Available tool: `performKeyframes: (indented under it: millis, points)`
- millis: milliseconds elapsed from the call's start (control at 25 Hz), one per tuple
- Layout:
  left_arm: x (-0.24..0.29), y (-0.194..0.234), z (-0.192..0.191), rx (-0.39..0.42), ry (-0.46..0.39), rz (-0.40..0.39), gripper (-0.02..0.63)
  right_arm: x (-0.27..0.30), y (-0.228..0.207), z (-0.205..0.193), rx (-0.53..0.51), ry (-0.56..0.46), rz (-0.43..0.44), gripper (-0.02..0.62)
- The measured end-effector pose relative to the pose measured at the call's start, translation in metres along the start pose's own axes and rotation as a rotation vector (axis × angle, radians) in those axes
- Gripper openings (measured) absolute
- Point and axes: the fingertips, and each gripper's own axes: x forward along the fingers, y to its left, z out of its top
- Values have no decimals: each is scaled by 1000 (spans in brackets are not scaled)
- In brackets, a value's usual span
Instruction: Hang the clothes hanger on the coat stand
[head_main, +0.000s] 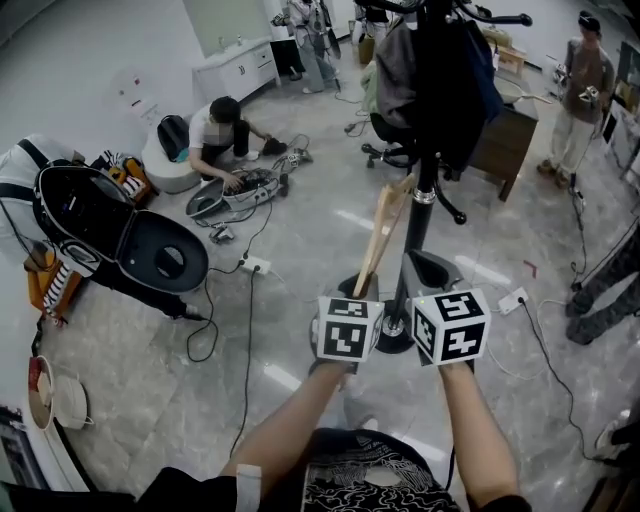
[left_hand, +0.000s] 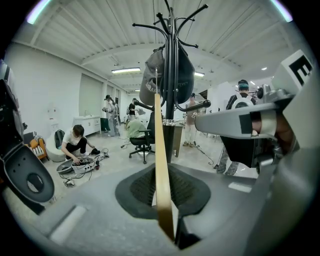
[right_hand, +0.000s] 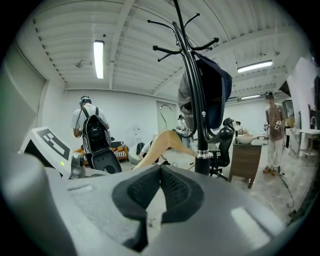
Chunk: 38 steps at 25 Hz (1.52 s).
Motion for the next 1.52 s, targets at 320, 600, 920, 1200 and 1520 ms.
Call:
performKeyframes:
  millis: [320,600,920,1200,1520]
  points:
    - [11,5,2,-5,-2,4,31,15,-2,0,-11,4,18,0]
    - [29,12,3,-4,-3,-3,31,29,-7,-1,-26,8,17,0]
    - [38,14,-5,-1,-2,-14,31,35,-7,-3,-35,3,8,0]
    - [51,15,-12,-8,5,-22,31,43,-7,-9,-41,11,3,0]
    - [64,21,-11,-11,10,-29,31,52,-11,-7,-46,22,-6,0]
